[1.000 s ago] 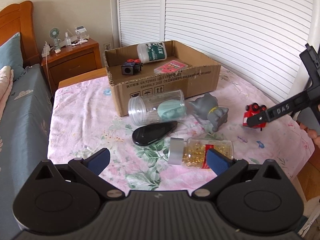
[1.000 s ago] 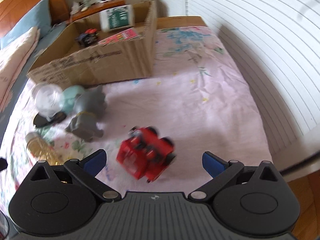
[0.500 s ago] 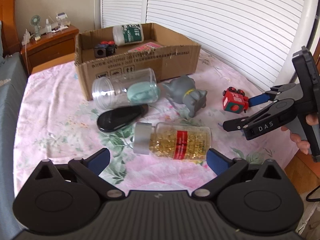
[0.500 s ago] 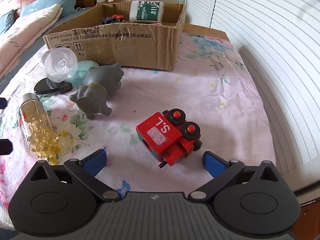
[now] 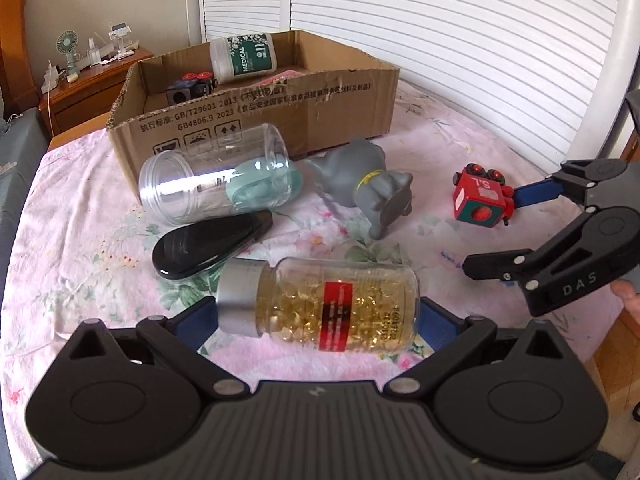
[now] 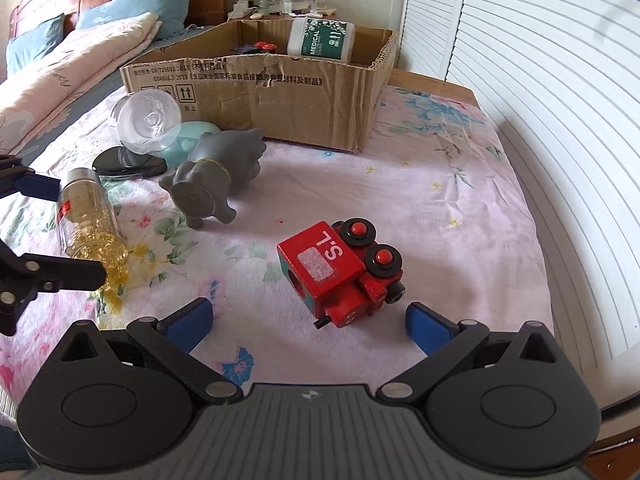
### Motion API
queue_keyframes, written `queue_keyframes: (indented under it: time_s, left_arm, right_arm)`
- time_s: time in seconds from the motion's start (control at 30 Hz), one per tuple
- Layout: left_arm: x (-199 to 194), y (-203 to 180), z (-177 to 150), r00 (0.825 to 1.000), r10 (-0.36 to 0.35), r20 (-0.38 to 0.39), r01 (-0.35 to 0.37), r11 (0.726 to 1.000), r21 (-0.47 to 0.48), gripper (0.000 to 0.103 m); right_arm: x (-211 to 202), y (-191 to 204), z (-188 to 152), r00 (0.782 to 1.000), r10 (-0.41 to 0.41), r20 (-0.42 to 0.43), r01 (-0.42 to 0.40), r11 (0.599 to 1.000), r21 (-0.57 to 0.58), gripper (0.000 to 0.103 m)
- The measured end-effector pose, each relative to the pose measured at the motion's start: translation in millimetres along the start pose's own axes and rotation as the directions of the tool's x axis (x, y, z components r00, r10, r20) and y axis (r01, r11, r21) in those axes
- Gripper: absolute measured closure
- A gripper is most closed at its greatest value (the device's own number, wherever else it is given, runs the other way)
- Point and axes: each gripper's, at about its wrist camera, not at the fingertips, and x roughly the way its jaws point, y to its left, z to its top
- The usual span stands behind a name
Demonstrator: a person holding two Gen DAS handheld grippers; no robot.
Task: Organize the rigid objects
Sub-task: 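Close the right gripper on the red toy train while the left gripper approaches the gold capsule bottle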
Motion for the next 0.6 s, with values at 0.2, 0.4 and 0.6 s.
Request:
queue_keyframes:
  time_s: [0.2,0.4,0.6]
  left_arm:
    - [6.2,-6.1,-0.9,1.000,0.031,-0.005,-0.031,0.999,0.013,0.002]
    - [10.1,-3.1,-4.1,0.999,0.020,-0.030,-0.020,1.000,-0.011,0.002]
    - [9.6,-4.1,-6.2,0.999,0.024,-0.029,-0.024,1.000,-0.001,0.001]
  right_arm:
    - [2.4,-4.3,1.6,0.999,0.047,0.012,-0.046,0.997,-0.056,0.000]
    - [11.2,-11.4,12.4,0.994,0.109,0.012,-0.106,0.986,-0.128,0.000]
    - [15.8,-7.5,22.4,0.993,0.114,-0.022,-0.116,0.984,-0.135,0.000]
